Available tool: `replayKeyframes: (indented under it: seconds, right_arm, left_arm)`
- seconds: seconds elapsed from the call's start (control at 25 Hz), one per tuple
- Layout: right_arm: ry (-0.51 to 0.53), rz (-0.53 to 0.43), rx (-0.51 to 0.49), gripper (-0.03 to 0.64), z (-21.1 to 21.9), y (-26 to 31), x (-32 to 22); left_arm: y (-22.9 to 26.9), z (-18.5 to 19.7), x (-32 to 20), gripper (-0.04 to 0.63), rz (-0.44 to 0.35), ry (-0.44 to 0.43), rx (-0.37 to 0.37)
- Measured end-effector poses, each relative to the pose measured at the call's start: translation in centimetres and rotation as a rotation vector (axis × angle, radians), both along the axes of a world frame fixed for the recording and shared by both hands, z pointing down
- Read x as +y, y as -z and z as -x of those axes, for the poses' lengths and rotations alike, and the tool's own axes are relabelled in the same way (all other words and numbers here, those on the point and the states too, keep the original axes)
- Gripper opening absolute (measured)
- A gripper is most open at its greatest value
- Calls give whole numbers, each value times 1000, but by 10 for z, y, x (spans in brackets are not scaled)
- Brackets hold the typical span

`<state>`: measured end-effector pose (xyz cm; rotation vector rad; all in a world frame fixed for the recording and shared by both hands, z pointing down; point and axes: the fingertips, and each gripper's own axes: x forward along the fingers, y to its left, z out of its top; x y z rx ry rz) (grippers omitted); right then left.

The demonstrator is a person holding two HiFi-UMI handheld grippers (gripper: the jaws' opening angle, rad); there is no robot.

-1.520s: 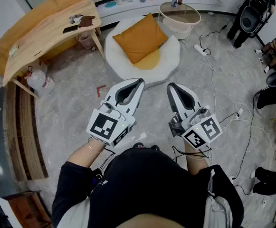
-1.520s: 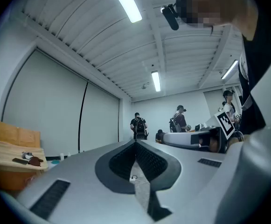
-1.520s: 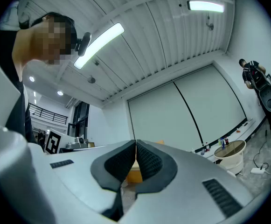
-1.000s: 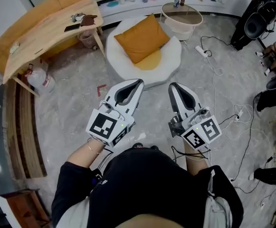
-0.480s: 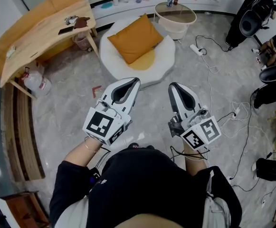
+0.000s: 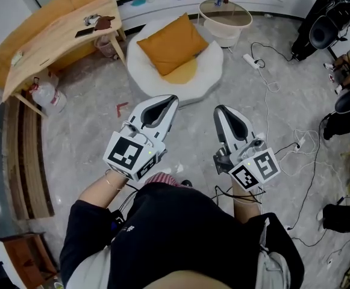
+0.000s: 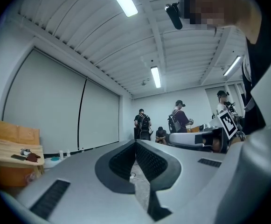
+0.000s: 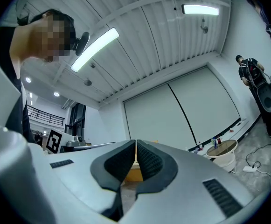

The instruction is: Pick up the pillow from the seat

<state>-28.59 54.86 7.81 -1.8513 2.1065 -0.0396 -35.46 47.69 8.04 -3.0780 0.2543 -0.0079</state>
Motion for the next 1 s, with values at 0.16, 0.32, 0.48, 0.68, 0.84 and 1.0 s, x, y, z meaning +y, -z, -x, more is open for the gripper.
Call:
replayKeyframes:
  seconds: [0.16, 0.32, 0.48, 0.68, 0.84, 1.0]
  right_arm:
    - [6, 13, -6, 23, -3, -5, 2]
    - [7, 15, -9, 23, -5, -6, -4]
    - [-2, 5, -6, 23, -6, -2, -13]
    - [-26, 13, 15, 23, -19, -1, -27]
    - [-42, 13, 23, 23, -33, 4, -49]
    - [-47, 18, 40, 23, -39, 7, -76]
  left_arm:
    - [0, -1, 2, 9, 1, 14, -4]
    - [0, -2, -6, 9, 9, 21, 6]
    - [-1, -3, -20, 9, 20, 13, 27]
    - [-2, -18, -38, 9, 32, -12, 47]
    - [0, -31, -59, 9, 32, -30, 52]
    - [4, -42, -89, 11, 11, -29, 37]
